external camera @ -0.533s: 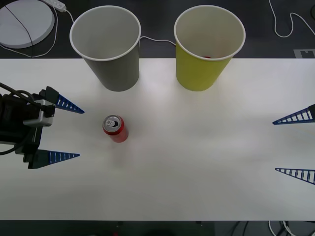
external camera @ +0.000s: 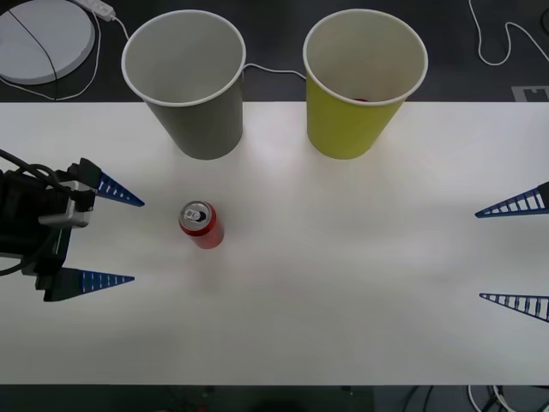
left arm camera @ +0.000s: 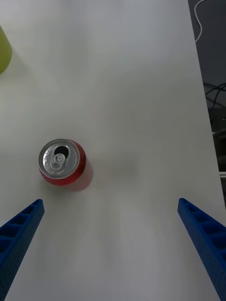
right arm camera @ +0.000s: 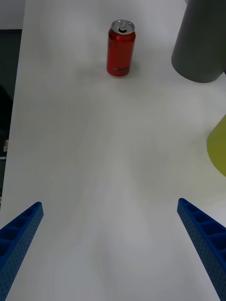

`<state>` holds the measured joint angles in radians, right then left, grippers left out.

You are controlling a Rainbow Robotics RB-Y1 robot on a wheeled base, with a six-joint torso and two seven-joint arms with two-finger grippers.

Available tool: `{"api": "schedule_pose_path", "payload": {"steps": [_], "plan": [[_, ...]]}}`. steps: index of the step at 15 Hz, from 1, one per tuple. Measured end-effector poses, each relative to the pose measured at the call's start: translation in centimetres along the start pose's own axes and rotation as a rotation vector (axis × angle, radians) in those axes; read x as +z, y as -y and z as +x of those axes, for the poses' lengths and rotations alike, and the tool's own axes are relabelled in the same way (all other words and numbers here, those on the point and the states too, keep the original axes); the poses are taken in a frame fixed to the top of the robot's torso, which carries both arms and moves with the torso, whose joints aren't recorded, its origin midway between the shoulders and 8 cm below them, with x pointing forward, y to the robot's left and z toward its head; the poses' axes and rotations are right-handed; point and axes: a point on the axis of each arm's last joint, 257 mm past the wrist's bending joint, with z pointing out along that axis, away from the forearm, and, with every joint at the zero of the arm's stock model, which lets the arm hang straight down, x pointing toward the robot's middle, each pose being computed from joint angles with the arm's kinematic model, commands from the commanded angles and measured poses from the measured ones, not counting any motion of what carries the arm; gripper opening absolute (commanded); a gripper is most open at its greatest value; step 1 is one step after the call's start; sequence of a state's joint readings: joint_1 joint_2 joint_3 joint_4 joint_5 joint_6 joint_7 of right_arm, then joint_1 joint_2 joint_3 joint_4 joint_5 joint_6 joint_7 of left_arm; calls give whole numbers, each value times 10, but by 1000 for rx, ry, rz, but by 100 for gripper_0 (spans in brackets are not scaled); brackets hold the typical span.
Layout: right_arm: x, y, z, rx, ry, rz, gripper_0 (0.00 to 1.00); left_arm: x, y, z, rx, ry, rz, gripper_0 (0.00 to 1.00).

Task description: Put the can into the green bin and the plastic bottle into the gray bin

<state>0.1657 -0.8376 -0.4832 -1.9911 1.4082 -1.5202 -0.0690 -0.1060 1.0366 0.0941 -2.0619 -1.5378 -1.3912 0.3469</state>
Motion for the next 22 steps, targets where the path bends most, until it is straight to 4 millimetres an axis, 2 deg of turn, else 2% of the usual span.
{"api": "schedule_pose_path", "payload": {"steps": [2, 6, 10, 16, 22], "plan": [[0, 0, 0, 0, 0, 0, 100, -4, 0, 1, -13, -3, 5, 100], [0, 0, 0, 0, 0, 0, 100, 4, 5, 8, -106, 43, -34, 100], [0, 0, 0, 0, 0, 0, 100, 12, 12, 12, -270, 146, -93, 100], [0, 0, 0, 0, 0, 0, 100, 24, 12, 32, -502, 244, -199, 100], [0, 0, 0, 0, 0, 0, 100, 38, 23, 52, -514, 295, -266, 100]]}}
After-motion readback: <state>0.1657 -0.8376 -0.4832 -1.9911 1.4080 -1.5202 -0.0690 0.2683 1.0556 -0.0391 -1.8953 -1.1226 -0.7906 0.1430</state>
